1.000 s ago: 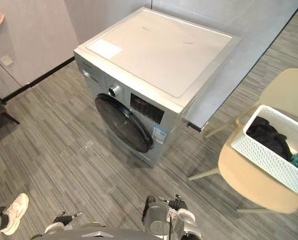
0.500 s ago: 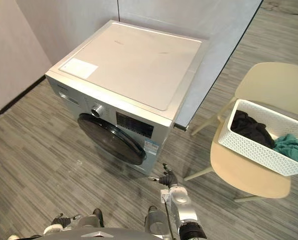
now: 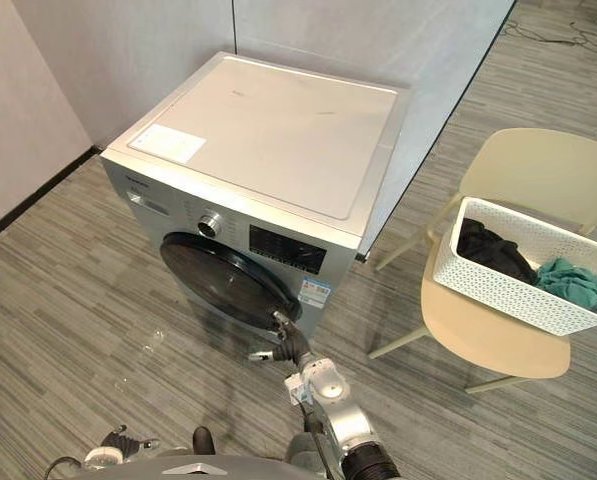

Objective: Pick up the laundry basket with both hands and put the clothes into the washing machine.

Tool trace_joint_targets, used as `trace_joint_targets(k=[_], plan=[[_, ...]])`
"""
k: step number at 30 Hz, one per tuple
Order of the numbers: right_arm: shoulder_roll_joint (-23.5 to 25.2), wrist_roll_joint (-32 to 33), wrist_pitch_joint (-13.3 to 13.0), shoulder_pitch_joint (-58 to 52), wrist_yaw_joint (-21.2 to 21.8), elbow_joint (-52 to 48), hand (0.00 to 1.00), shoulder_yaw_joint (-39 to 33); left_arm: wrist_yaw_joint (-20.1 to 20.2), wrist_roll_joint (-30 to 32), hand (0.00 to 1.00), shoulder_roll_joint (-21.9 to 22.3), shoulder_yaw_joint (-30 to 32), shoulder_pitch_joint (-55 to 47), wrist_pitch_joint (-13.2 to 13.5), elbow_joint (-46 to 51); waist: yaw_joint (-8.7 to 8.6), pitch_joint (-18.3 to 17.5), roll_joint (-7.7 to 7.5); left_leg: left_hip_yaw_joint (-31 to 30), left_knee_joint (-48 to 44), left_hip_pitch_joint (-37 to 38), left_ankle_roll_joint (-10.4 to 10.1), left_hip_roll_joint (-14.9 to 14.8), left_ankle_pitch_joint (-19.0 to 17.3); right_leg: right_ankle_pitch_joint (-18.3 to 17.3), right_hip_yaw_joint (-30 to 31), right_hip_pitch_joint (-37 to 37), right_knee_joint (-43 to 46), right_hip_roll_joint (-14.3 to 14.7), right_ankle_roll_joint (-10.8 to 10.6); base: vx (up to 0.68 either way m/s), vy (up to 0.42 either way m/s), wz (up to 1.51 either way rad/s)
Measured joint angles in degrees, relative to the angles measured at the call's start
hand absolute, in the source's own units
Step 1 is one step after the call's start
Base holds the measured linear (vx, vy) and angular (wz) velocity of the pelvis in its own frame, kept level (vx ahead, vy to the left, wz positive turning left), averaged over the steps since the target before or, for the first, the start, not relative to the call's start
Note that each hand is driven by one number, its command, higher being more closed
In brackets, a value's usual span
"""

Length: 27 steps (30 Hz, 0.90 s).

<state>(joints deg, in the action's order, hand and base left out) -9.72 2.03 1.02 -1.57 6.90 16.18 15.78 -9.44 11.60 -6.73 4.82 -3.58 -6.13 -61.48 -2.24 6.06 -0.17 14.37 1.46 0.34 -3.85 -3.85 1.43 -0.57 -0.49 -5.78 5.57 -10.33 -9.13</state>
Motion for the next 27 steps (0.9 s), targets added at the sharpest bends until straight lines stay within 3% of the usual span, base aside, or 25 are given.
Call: trace_joint_targets(k=[9, 14, 23, 27], plan=[[-2.39, -0.27, -0.02, 8.67, -4.78, -0.09, 0.0, -1.3, -0.63, 0.01, 0.0, -0.31, -1.97, 0.74, -0.4, -0.1, 0.79, 0.24, -0.11, -0.43, 2.91, -0.65, 0.2, 0.07, 2.18, 2.11, -0.46, -0.13, -2.56, 0.31, -0.14, -0.01, -0.006, 0.03], [-3.79, -0.24, -0.01, 14.3, -6.98, 0.77, 0.0, -3.3, -0.72, -0.05, 0.0, -0.64, -3.99, 2.1, -0.39, 0.05, 1.1, 2.43, 0.46, -1.79, 2.92, -1.77, 0.19, 0.3, 2.7, 2.22, -1.86, -0.4, -2.63, 0.17, -0.11, -0.01, -0.003, 0.13], [-4.49, -0.15, 0.35, 28.41, -8.34, 16.12, 0.0, -5.22, -2.01, -2.6, 0.0, 0.33, -7.26, 5.6, 0.48, 2.08, 1.59, 8.9, 4.56, -3.89, 2.92, -6.95, 0.61, 0.68, 4.99, 3.51, -3.57, -4.42, -2.33, -0.22, -0.16, -0.02, 0.006, 0.11], [-4.51, -0.17, 0.98, 35.81, -8.97, 25.34, 0.0, -7.97, -2.74, -4.7, 0.0, 1.87, -9.4, 7.54, 1.68, 2.98, 1.88, 11.87, 7.93, -5.2, 2.95, -8.71, 1.14, 1.17, 6.35, 4.03, -4.91, -5.36, -2.01, -0.83, -0.18, -0.08, 0.034, 0.2]])
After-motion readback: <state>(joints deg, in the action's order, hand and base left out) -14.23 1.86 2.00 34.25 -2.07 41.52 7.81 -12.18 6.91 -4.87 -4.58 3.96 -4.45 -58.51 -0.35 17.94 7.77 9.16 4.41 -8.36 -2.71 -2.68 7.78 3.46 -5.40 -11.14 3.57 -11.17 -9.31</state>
